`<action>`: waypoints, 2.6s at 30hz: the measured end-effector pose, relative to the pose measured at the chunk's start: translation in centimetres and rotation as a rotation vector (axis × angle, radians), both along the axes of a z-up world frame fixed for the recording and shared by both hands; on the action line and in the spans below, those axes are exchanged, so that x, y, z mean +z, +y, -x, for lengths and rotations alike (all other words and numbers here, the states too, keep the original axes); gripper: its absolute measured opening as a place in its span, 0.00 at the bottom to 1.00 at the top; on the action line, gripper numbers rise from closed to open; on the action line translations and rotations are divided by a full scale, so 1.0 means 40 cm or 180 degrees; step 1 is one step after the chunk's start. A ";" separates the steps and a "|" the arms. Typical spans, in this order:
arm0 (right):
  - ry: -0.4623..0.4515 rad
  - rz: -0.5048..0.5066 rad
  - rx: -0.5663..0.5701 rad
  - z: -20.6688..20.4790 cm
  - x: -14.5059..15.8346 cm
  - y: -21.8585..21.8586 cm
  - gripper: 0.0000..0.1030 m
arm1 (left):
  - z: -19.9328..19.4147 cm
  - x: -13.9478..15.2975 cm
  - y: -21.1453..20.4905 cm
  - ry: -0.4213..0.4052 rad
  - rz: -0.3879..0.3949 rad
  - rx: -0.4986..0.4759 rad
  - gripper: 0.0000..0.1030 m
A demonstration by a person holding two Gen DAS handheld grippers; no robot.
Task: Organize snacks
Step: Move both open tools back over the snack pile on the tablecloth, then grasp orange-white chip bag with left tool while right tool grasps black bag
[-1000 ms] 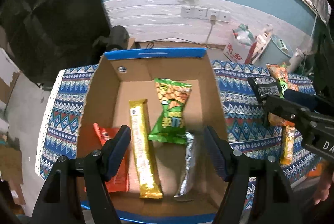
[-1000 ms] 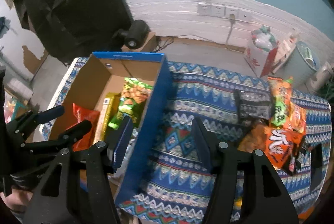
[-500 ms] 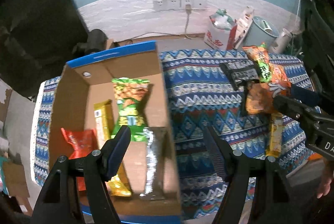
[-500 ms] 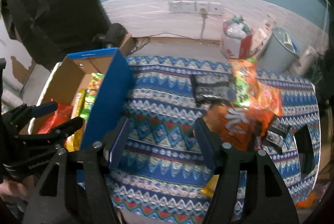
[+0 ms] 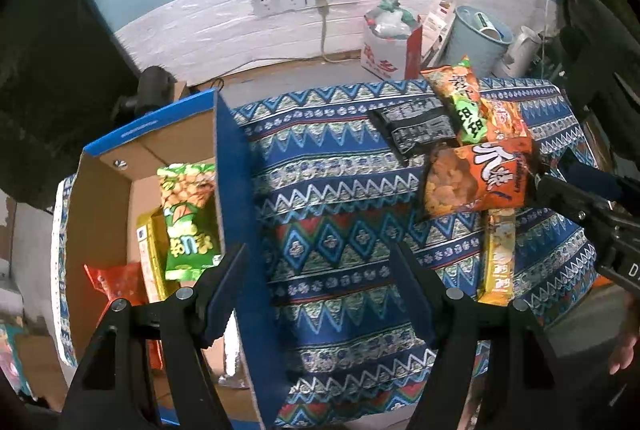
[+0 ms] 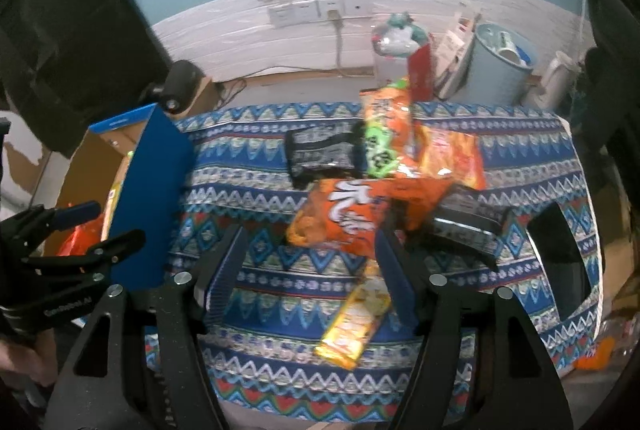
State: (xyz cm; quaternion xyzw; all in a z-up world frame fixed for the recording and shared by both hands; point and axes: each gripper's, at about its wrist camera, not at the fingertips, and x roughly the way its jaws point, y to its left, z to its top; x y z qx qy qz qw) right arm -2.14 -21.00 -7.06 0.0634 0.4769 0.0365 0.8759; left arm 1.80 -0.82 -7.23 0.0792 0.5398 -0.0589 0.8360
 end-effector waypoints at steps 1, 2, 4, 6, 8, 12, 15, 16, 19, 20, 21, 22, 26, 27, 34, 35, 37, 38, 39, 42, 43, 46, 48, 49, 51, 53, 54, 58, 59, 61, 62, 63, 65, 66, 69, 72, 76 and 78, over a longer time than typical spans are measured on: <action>0.0009 0.0008 -0.0026 0.001 -0.001 -0.015 0.67 | -0.002 0.001 -0.008 0.0002 -0.0002 -0.0014 0.71; 0.0013 0.0022 -0.0037 0.001 -0.002 -0.027 0.67 | -0.005 0.002 -0.018 0.0004 -0.0002 -0.0030 0.71; 0.0025 0.0083 -0.0046 0.002 -0.004 -0.045 0.67 | -0.011 0.002 -0.037 0.0013 -0.0010 -0.0065 0.71; 0.0067 0.0181 -0.0026 -0.002 -0.009 -0.061 0.67 | -0.021 0.001 -0.051 0.0039 -0.0016 -0.0081 0.71; 0.0134 0.0330 0.0016 -0.011 -0.011 -0.078 0.67 | -0.036 -0.001 -0.070 0.0062 -0.0018 -0.0111 0.71; 0.0220 0.0580 0.0184 -0.036 -0.009 -0.099 0.67 | -0.078 -0.012 -0.104 0.0126 -0.0124 -0.0175 0.71; 0.0292 0.0670 0.0314 -0.071 -0.007 -0.119 0.68 | -0.109 -0.016 -0.120 0.0163 -0.0159 -0.0196 0.71; 0.0315 0.0688 0.0350 -0.085 -0.008 -0.125 0.68 | -0.114 -0.016 -0.124 0.0168 -0.0163 -0.0212 0.71; 0.0372 0.0827 0.0439 -0.132 -0.022 -0.143 0.69 | -0.136 -0.023 -0.144 0.0194 -0.0213 -0.0319 0.71; 0.0397 0.0877 0.0465 -0.148 -0.030 -0.146 0.69 | -0.143 -0.028 -0.150 0.0192 -0.0245 -0.0352 0.71; 0.0415 0.0914 0.0487 -0.160 -0.036 -0.151 0.69 | -0.149 -0.033 -0.153 0.0189 -0.0259 -0.0370 0.72; 0.0434 0.0964 0.0516 -0.180 -0.050 -0.156 0.69 | -0.156 -0.041 -0.156 0.0183 -0.0266 -0.0382 0.72; 0.0513 0.0993 0.0515 -0.226 -0.102 -0.178 0.69 | -0.188 -0.087 -0.154 0.0214 -0.0268 -0.0319 0.72; 0.0531 0.0989 0.0501 -0.231 -0.110 -0.182 0.69 | -0.191 -0.095 -0.152 0.0211 -0.0278 -0.0314 0.72; 0.0730 0.0965 0.0450 -0.255 -0.174 -0.207 0.69 | -0.213 -0.149 -0.129 0.0373 -0.0190 -0.0202 0.72; 0.0760 0.0952 0.0468 -0.250 -0.179 -0.204 0.69 | -0.215 -0.155 -0.127 0.0405 -0.0171 -0.0180 0.72; 0.0773 0.0930 0.0496 -0.237 -0.184 -0.193 0.69 | -0.215 -0.162 -0.127 0.0447 -0.0145 -0.0167 0.72; 0.0774 0.0896 0.0509 -0.227 -0.185 -0.185 0.69 | -0.214 -0.162 -0.126 0.0456 -0.0136 -0.0164 0.72; 0.0780 0.0866 0.0512 -0.221 -0.187 -0.178 0.69 | -0.213 -0.162 -0.126 0.0467 -0.0125 -0.0156 0.72; 0.0875 0.0703 0.0551 -0.190 -0.199 -0.147 0.69 | -0.206 -0.158 -0.124 0.0496 -0.0081 -0.0150 0.72; 0.0897 0.0683 0.0566 -0.180 -0.202 -0.136 0.69 | -0.202 -0.155 -0.122 0.0500 -0.0068 -0.0150 0.73; 0.0935 0.0561 0.0626 -0.146 -0.207 -0.104 0.69 | -0.188 -0.151 -0.117 0.0519 -0.0045 -0.0144 0.73; 0.0958 0.0473 0.0658 -0.132 -0.212 -0.085 0.69 | -0.177 -0.150 -0.110 0.0555 -0.0002 -0.0128 0.75; 0.0969 0.0421 0.0674 -0.123 -0.213 -0.074 0.69 | -0.171 -0.150 -0.104 0.0581 0.0030 -0.0107 0.75; 0.0982 0.0343 0.0687 -0.112 -0.215 -0.056 0.69 | -0.163 -0.151 -0.094 0.0619 0.0080 -0.0082 0.75; 0.0988 0.0267 0.0699 -0.107 -0.216 -0.043 0.69 | -0.152 -0.150 -0.087 0.0643 0.0121 -0.0062 0.76; 0.0994 0.0210 0.0713 -0.104 -0.218 -0.034 0.69 | -0.146 -0.148 -0.086 0.0640 0.0137 -0.0062 0.76; 0.0966 0.0214 0.0709 -0.103 -0.210 -0.030 0.69 | -0.133 -0.145 -0.096 0.0636 0.0172 -0.0098 0.76; 0.0949 0.0244 0.0673 -0.104 -0.205 -0.041 0.69 | -0.131 -0.145 -0.101 0.0642 0.0187 -0.0107 0.76; 0.0916 0.0266 0.0558 -0.107 -0.193 -0.082 0.69 | -0.128 -0.144 -0.112 0.0657 0.0215 -0.0119 0.76; 0.0898 0.0271 0.0491 -0.109 -0.186 -0.109 0.69 | -0.126 -0.144 -0.121 0.0665 0.0239 -0.0134 0.76; 0.0880 0.0281 0.0449 -0.111 -0.182 -0.127 0.69 | -0.125 -0.143 -0.133 0.0674 0.0260 -0.0157 0.76; 0.0819 0.0353 0.0337 -0.112 -0.167 -0.184 0.69 | -0.124 -0.143 -0.153 0.0684 0.0283 -0.0198 0.77; 0.0812 0.0371 0.0315 -0.113 -0.165 -0.199 0.69 | -0.123 -0.144 -0.163 0.0692 0.0288 -0.0220 0.79; 0.0821 0.0437 0.0206 -0.124 -0.167 -0.281 0.69 | -0.122 -0.153 -0.194 0.0734 0.0300 -0.0284 0.79; 0.0820 0.0477 0.0168 -0.139 -0.183 -0.319 0.69 | -0.122 -0.168 -0.222 0.0784 0.0284 -0.0325 0.79; 0.0856 0.0553 0.0433 -0.171 -0.221 -0.318 0.69 | -0.127 -0.193 -0.249 0.0843 0.0250 -0.0355 0.79; 0.0885 0.0596 0.0583 -0.175 -0.239 -0.313 0.69 | -0.130 -0.206 -0.254 0.0874 0.0260 -0.0355 0.80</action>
